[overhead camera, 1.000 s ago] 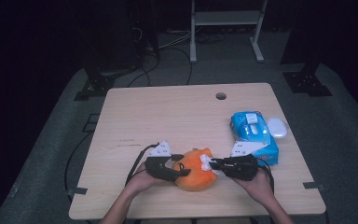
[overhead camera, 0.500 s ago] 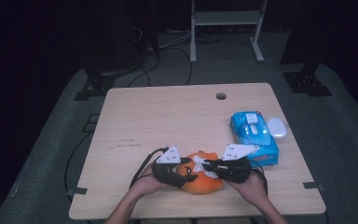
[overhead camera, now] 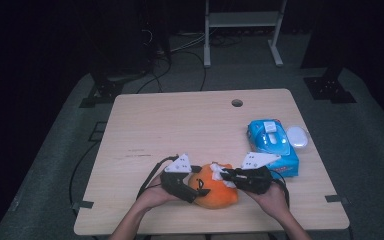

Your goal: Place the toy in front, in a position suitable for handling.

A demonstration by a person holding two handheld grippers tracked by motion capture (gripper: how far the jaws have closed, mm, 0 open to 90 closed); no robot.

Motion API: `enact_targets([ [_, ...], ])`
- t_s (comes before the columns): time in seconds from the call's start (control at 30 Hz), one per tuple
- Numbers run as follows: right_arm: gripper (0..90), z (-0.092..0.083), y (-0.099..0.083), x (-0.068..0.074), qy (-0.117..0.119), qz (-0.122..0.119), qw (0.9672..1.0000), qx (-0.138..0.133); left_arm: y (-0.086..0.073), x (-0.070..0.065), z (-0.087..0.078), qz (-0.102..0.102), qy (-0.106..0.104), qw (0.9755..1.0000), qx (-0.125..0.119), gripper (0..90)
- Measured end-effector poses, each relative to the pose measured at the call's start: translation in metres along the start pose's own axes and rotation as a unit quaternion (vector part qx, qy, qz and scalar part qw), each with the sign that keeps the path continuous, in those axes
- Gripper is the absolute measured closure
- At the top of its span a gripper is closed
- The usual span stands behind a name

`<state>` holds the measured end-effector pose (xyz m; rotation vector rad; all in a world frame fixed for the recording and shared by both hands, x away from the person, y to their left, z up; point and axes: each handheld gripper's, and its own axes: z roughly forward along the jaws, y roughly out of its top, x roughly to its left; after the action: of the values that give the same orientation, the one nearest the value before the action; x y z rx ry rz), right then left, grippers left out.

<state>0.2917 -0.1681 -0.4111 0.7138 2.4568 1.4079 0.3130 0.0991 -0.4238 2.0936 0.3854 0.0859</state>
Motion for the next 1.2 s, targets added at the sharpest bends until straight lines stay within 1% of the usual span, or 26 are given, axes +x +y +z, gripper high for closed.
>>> enact_targets([
  [0.07, 81.1, -0.002, -0.002, -0.001, -0.002, -0.004, 1.0, 0.004, -0.001, 0.004, 0.001, -0.014, 0.012, 0.9998, 0.009, 12.4],
  [0.1, 81.0, -0.003, -0.002, -0.001, -0.002, -0.005, 1.0, 0.005, -0.003, 0.007, 0.002, -0.026, 0.013, 0.9995, 0.01, 12.0],
  [0.17, 81.1, -0.004, -0.003, -0.001, -0.006, -0.006, 0.9999, 0.007, -0.007, 0.012, 0.003, -0.058, 0.005, 0.9983, 0.008, 11.2],
  [0.2, 81.1, -0.004, -0.002, -0.001, -0.006, -0.008, 0.9999, 0.007, -0.008, 0.014, 0.004, -0.069, -0.001, 0.9976, 0.01, 10.4],
  [0.3, 81.1, -0.003, -0.002, 0.0, -0.002, -0.013, 0.9999, 0.005, -0.011, 0.016, 0.008, -0.084, -0.013, 0.9963, 0.013, 9.1],
  [0.37, 81.1, -0.003, -0.001, 0.001, 0.01, -0.012, 0.9999, -0.002, -0.013, 0.015, 0.012, -0.092, -0.025, 0.9953, 0.017, 7.9],
  [0.4, 81.0, -0.003, -0.001, 0.002, 0.012, -0.012, 0.9999, -0.002, -0.014, 0.015, 0.013, -0.093, -0.026, 0.9952, 0.014, 8.1],
  [0.43, 81.0, -0.002, -0.001, 0.002, 0.01, -0.014, 0.9998, 0.0, -0.014, 0.015, 0.012, -0.089, -0.027, 0.9955, 0.012, 10.6],
  [0.53, 81.1, -0.002, -0.001, 0.0, 0.007, -0.009, 0.9999, 0.0, -0.014, 0.013, 0.009, -0.076, -0.019, 0.9969, 0.005, 24.2],
  [0.6, 81.1, -0.002, -0.001, -0.001, 0.006, -0.004, 1.0, -0.001, -0.014, 0.012, 0.009, -0.074, -0.017, 0.9971, 0.003, 28.9],
  [0.63, 81.1, -0.003, -0.001, -0.001, 0.003, -0.002, 1.0, -0.002, -0.013, 0.011, 0.008, -0.067, -0.01, 0.9977, -0.003, 30.6],
  [0.67, 81.1, -0.003, -0.001, -0.002, 0.0, 0.0, 1.0, -0.003, -0.013, 0.01, 0.008, -0.066, -0.007, 0.9978, -0.009, 31.9],
  [0.73, 81.1, -0.006, -0.001, -0.004, -0.003, 0.006, 0.9999, -0.01, -0.011, 0.008, 0.008, -0.056, -0.003, 0.9983, -0.017, 34.0],
  [0.8, 81.2, -0.008, 0.001, -0.006, 0.004, 0.017, 0.9996, -0.022, -0.009, 0.005, 0.009, -0.042, 0.004, 0.9988, -0.024, 35.2],
  [0.9, 81.2, -0.008, 0.003, -0.006, 0.011, 0.025, 0.9991, -0.033, -0.006, 0.0, 0.011, -0.02, 0.022, 0.9989, -0.035, 35.7],
  [0.93, 81.2, -0.007, 0.004, -0.005, 0.011, 0.023, 0.999, -0.035, -0.006, -0.001, 0.012, -0.016, 0.028, 0.9988, -0.037, 35.8],
  [0.97, 81.2, -0.007, 0.005, -0.004, 0.009, 0.02, 0.9992, -0.033, -0.006, -0.001, 0.012, -0.017, 0.027, 0.9988, -0.037, 35.7],
  [1.03, 81.2, -0.005, 0.005, -0.003, 0.008, 0.017, 0.9995, -0.027, -0.007, 0.0, 0.012, -0.021, 0.02, 0.9989, -0.037, 34.1],
  [1.07, 81.2, -0.004, 0.004, -0.004, 0.01, 0.018, 0.9995, -0.025, -0.007, 0.001, 0.012, -0.029, 0.014, 0.9989, -0.033, 31.2],
  [1.1, 81.3, -0.003, 0.002, -0.005, 0.014, 0.02, 0.9995, -0.02, -0.007, 0.002, 0.012, -0.037, 0.005, 0.9989, -0.029, 26.5],
  [1.17, 81.3, 0.0, 0.001, -0.003, 0.022, 0.017, 0.9996, -0.005, -0.007, 0.004, 0.01, -0.046, -0.003, 0.9986, -0.027, 18.5],
  [1.2, 81.3, 0.003, 0.0, -0.001, 0.025, 0.01, 0.9996, -0.002, -0.007, 0.006, 0.009, -0.052, -0.007, 0.9982, -0.029, 16.1],
])
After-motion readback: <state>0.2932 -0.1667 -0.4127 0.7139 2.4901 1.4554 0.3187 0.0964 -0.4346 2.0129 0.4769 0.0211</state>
